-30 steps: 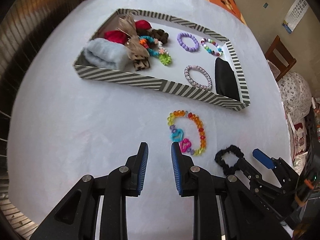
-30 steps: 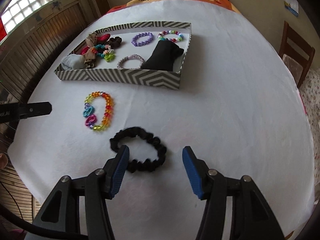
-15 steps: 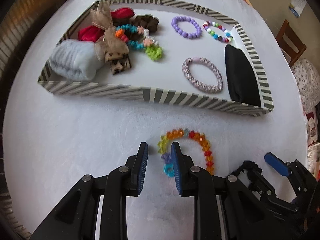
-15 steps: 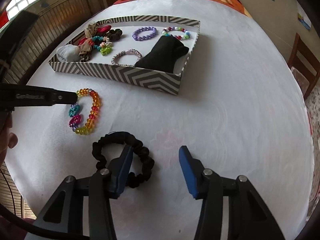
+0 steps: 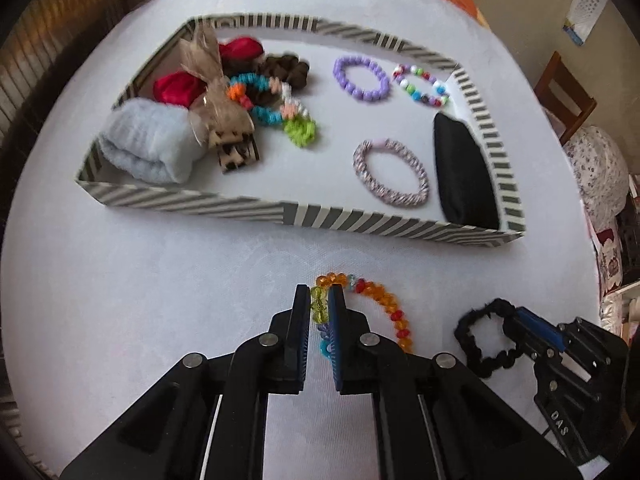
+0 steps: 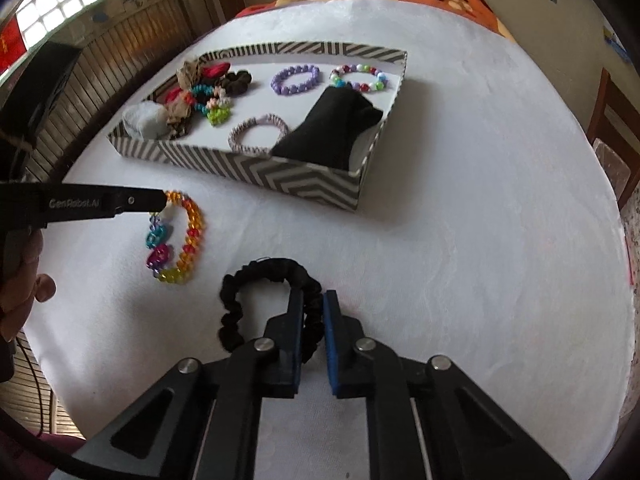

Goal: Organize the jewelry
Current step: 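Carry the crystal bracelet into the tray with left tool while right releases black scrunchie there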

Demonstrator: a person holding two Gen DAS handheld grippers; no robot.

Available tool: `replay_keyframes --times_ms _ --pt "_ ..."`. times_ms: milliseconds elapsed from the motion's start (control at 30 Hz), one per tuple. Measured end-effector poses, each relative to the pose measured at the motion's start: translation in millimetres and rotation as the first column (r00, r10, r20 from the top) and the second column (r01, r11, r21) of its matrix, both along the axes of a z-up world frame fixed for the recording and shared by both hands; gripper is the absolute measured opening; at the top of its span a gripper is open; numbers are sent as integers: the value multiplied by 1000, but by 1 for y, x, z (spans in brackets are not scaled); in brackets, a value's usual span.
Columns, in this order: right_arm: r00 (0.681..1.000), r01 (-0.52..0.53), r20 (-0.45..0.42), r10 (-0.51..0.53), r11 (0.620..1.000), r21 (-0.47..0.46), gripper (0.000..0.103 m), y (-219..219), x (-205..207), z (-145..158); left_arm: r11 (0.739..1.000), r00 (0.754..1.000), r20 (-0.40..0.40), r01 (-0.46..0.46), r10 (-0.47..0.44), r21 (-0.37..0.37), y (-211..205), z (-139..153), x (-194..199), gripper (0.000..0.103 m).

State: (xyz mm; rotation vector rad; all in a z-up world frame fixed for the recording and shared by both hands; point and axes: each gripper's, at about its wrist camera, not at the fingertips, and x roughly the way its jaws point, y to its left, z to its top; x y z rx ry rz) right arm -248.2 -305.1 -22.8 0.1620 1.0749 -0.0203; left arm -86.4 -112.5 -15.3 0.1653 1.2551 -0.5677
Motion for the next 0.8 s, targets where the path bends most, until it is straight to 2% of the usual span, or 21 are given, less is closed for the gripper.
replay_keyframes --times_ms 233,533,800 --pt "998 -12 62 11 1000 22 9 -2 0 35 999 999 51 15 -12 -49 9 42 -5 0" --pt "988 -38 153 33 999 29 9 -1 19 83 996 990 138 2 11 -91 10 96 22 0" --pt "982 -33 185 30 999 15 9 -13 56 101 997 982 189 8 7 -81 -9 115 43 0"
